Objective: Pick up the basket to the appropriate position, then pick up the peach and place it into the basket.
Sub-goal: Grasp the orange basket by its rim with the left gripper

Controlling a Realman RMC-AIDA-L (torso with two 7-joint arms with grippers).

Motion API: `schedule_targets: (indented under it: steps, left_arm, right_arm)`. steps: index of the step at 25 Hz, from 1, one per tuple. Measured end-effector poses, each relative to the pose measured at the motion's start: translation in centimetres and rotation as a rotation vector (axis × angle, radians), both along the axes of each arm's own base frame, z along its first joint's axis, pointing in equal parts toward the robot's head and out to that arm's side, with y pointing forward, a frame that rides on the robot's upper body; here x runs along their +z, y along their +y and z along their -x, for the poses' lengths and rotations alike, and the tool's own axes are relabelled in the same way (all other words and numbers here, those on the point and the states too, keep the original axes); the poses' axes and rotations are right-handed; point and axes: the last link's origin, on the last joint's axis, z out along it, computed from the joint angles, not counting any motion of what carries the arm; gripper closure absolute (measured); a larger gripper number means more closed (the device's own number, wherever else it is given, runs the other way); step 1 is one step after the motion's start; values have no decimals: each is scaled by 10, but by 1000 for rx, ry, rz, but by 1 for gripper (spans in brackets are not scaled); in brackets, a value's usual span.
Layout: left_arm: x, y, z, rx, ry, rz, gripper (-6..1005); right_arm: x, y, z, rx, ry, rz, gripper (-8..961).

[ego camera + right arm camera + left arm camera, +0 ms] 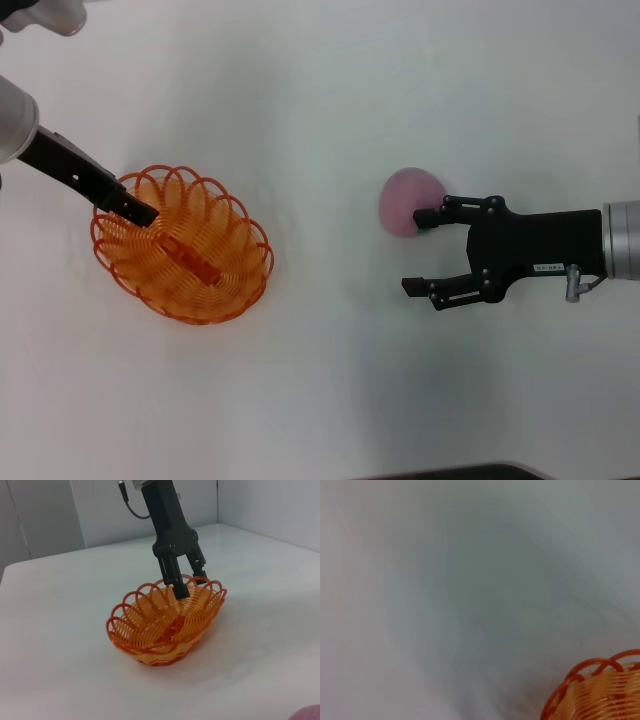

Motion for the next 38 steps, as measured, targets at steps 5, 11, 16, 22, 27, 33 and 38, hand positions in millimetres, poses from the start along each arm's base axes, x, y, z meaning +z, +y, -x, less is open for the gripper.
schedule_targets:
  steps: [5,11,16,22,27,33,38]
  left_arm:
    - [-2,0,2,-3,8,-5,159]
    - [-6,-2,3,8,10,0,222]
    - [-5,-1,2,5,6,-9,388]
    - [-6,-2,2,7,7,2,684]
    - [-5,-2,1,23,1,-9,855]
    - [-3,-3,-2,78,-16,-12,880]
    - [11,-2,-5,211,-74,-51,882]
  right_arm:
    - [0,1,1,3,-1,-1,22]
    - [-1,1,1,4,1,0,22]
    - [-1,1,2,4,3,0,22]
    - [-3,1,3,4,6,1,22]
    - [-3,1,3,5,5,1,23]
    - [-3,1,3,6,4,1,24]
    - [-3,1,3,6,4,1,25]
